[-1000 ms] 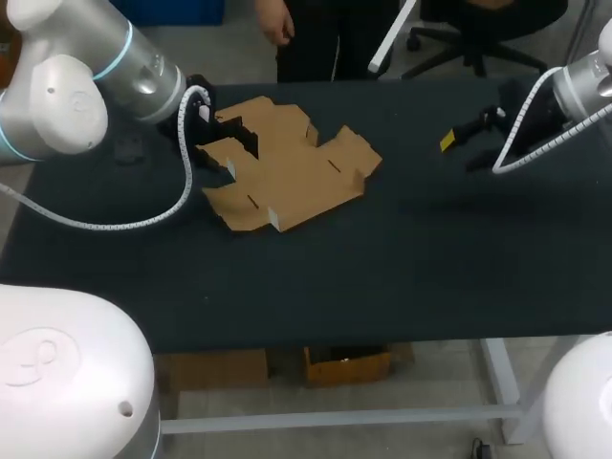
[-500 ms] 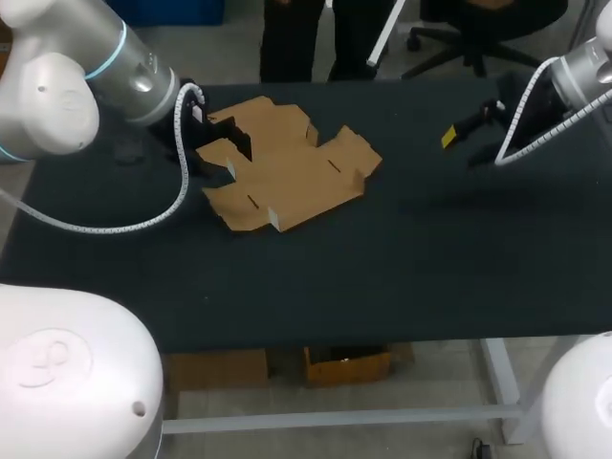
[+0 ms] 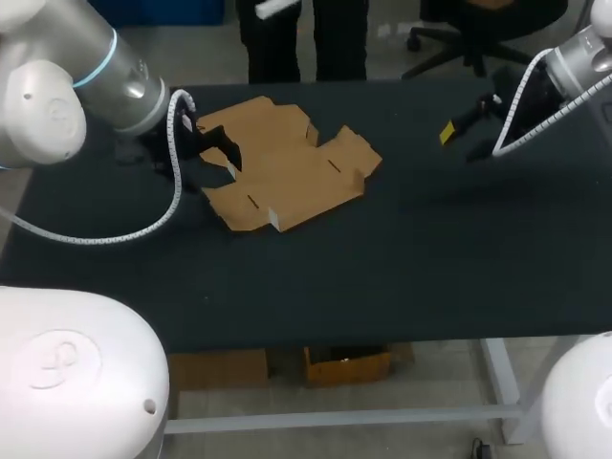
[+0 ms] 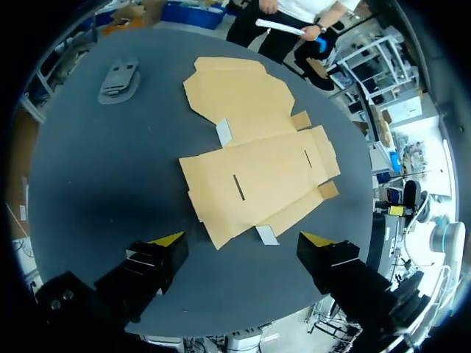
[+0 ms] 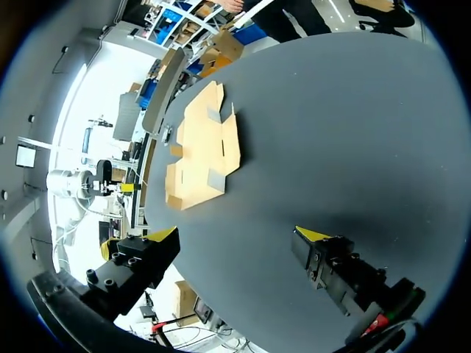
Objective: Assemble the packaging by folding the flat box into shape, placing the metal phone stand inside, and closing the box properly
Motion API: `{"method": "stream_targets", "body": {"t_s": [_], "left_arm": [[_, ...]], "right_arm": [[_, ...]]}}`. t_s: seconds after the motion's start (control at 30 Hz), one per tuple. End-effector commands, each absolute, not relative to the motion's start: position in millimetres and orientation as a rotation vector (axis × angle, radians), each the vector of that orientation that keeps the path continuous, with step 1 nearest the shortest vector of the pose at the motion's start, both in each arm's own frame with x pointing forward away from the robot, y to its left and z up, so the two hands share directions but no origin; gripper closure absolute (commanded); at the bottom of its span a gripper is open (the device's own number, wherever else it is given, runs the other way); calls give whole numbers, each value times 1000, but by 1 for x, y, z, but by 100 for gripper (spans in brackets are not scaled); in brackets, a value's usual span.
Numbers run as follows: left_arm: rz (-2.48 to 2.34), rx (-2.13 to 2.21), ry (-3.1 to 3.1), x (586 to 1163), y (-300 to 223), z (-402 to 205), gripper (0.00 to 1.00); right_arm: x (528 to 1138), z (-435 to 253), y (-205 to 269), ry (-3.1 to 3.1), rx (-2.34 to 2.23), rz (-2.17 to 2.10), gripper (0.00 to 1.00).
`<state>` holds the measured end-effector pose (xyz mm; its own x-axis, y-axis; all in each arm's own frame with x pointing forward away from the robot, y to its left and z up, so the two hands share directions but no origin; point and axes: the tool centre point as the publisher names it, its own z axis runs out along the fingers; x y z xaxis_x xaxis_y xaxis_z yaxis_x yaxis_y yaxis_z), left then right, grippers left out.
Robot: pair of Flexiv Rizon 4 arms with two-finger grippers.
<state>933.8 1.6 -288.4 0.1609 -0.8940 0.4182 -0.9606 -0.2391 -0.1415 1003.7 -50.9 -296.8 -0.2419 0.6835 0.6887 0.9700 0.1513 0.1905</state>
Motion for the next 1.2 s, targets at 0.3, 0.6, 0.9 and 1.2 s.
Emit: {"method": "stream_targets", "body": {"t_s": [0.3,0.6,0.9,1.2], "left_arm": [[518,2367,-1840,938,-4,-288,0],[518,2367,-1840,938,-4,-288,0],[518,2367,-1840,938,-4,-288,0],[565,2467,-1688,926,-4,-295,0]], "right_arm": [[1007,-298,-53,-1986,-1561,-853,0],[1007,-298,-53,-1986,-1561,-853,0],[1007,-298,-53,-1986,-1561,-853,0],[1007,-294,-50,-2016,-1538,-840,0]]}}
